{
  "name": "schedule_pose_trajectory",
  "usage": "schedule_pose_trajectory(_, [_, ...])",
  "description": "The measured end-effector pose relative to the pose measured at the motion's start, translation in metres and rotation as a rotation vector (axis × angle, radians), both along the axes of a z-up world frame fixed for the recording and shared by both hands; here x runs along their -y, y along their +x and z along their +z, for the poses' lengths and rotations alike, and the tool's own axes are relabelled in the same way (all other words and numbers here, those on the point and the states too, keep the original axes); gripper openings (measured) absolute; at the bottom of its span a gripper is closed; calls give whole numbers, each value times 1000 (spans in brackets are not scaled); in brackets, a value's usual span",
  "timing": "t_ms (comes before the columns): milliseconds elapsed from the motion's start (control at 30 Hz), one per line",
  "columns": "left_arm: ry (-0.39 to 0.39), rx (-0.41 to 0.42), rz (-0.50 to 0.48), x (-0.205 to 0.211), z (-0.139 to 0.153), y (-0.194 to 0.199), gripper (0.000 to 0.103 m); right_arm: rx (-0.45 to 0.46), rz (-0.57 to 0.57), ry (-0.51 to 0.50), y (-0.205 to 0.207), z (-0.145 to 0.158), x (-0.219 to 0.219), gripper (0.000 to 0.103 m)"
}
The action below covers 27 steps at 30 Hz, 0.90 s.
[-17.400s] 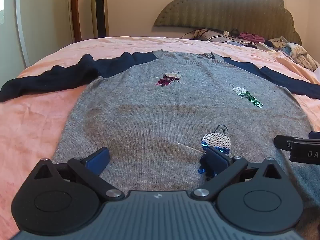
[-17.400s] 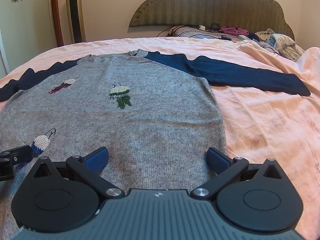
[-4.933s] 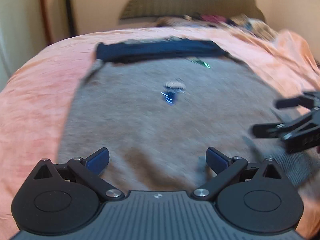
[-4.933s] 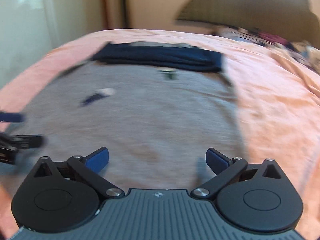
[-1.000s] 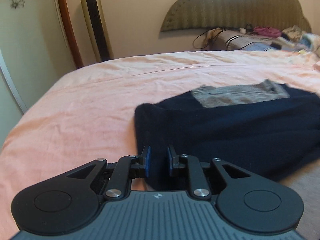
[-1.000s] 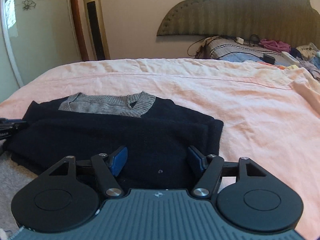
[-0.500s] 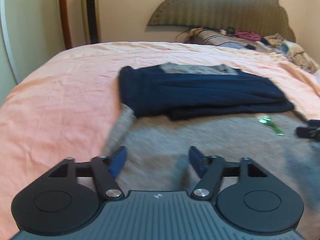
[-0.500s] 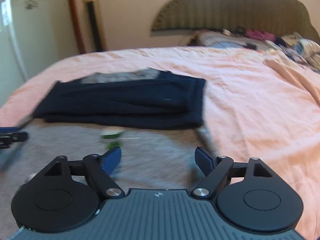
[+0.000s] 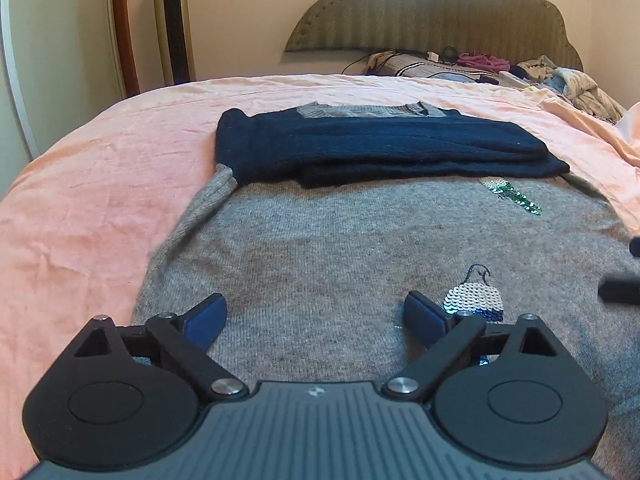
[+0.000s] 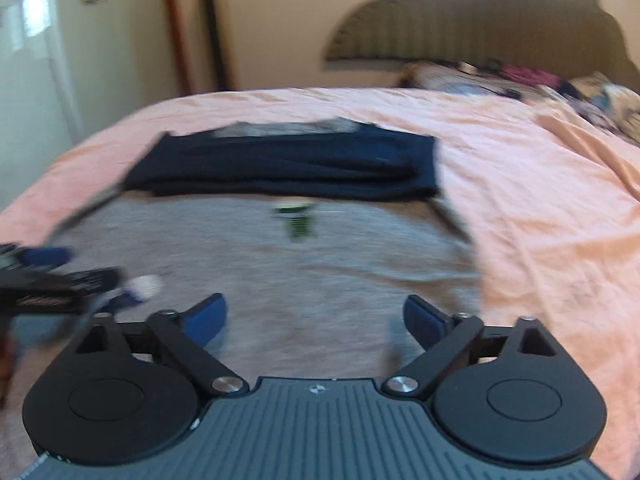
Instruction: Fold small clothes
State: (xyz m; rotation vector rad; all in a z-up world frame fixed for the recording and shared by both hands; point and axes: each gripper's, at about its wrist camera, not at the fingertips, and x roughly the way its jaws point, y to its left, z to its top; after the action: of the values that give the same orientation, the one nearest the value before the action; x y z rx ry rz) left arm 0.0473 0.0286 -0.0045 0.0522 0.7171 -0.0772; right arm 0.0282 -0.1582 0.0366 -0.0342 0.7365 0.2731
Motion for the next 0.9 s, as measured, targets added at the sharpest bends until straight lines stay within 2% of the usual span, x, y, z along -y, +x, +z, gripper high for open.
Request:
schedule_pose_trajectory(67, [0, 0, -1, 0, 0, 0, 96, -21, 33, -65, -5, -20, -6, 103])
schedule_pose_trajectory(100, [2, 1, -1, 0, 0, 0, 97, -9, 38, -43, -6, -21, -1, 103])
schedule_pose_trajectory(233, [6, 3, 3, 2, -1, -1, 97, -23, -61, -54, 3, -22, 21, 103])
schedule_pose_trajectory(300, [16, 0, 13, 3, 0, -2, 97, -32, -92, -98, 0, -16, 15, 102])
schedule_pose_trajectory(367, [16, -19, 48, 6, 5, -10, 97, -10, -43, -58, -13, -7, 3, 102])
schedule_pose_trajectory(433, [-42, -46, 8, 10, 9, -28, 97, -10, 21, -27, -25, -6, -11, 103])
schedule_pose_trajectory(500, [8, -47, -37, 19, 5, -46, 97, -50, 54, -63, -26, -22, -20, 103])
schedule_pose_trajectory(533, [37, -16, -67, 19, 1, -55, 98, -4, 67, -63, -34, -24, -18, 103])
schedule_pose_trajectory(600, [0, -22, -75, -4, 1, -61, 99, -22, 47, -42, -31, -22, -1, 103])
schedule_pose_trajectory(633, [10, -26, -52, -16, 1, -62, 101, -16, 19, -60, -32, -22, 10, 103])
schedule_pose_trajectory(667, [19, -25, -34, -28, 2, -64, 101, -17, -9, -35, -33, -22, 23, 103])
schedule_pose_trajectory(700, [9, -35, -27, -38, 4, -68, 101, -20, -46, -23, -33, -21, 35, 103])
schedule_pose_trajectory(767, [3, -45, 22, -47, 13, -82, 100, -39, -95, -71, -36, -17, 38, 103])
schedule_pose_trajectory(800, [-27, -54, 29, -49, 16, -89, 100, -44, -111, -72, -41, -12, 35, 103])
schedule_pose_trajectory(867, [-113, -65, -8, -44, 18, -111, 100, -37, -53, -7, -59, -5, 25, 103])
schedule_pose_trajectory(900, [-122, -60, -36, -37, 17, -122, 100, -34, -3, 13, -70, -5, 16, 103])
